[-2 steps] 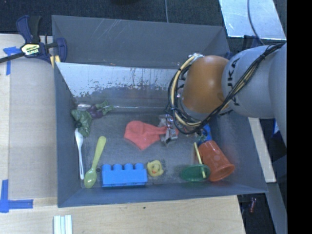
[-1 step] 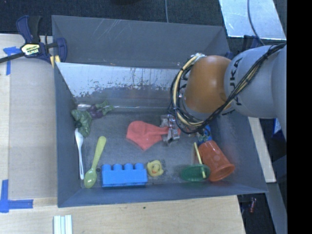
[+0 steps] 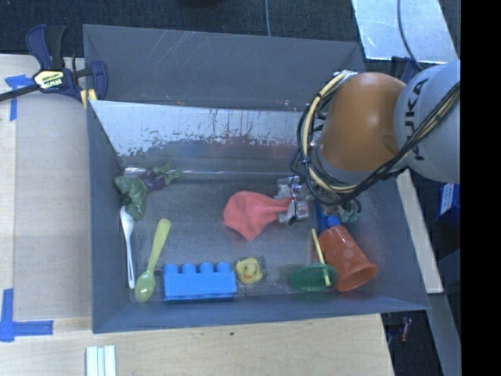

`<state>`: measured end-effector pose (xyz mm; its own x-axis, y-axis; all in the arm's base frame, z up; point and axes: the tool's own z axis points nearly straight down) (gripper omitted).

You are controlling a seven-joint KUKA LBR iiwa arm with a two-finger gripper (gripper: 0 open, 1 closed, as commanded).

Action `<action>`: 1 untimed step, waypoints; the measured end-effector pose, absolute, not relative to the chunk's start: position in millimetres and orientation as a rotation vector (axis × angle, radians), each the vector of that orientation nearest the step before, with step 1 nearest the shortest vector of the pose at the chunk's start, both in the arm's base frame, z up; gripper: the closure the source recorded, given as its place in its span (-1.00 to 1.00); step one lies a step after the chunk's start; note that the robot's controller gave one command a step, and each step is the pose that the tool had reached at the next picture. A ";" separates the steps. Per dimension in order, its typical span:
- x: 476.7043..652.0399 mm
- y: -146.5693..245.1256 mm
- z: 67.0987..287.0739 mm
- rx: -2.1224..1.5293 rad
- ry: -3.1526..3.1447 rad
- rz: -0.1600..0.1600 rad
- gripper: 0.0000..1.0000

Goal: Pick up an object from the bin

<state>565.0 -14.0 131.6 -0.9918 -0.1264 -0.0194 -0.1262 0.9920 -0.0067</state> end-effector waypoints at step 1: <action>581.7 -12.1 135.2 -0.564 3.062 -0.016 1.00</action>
Offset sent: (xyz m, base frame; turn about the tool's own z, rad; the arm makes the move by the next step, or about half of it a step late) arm 0.0045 0.0203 0.2077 -0.0033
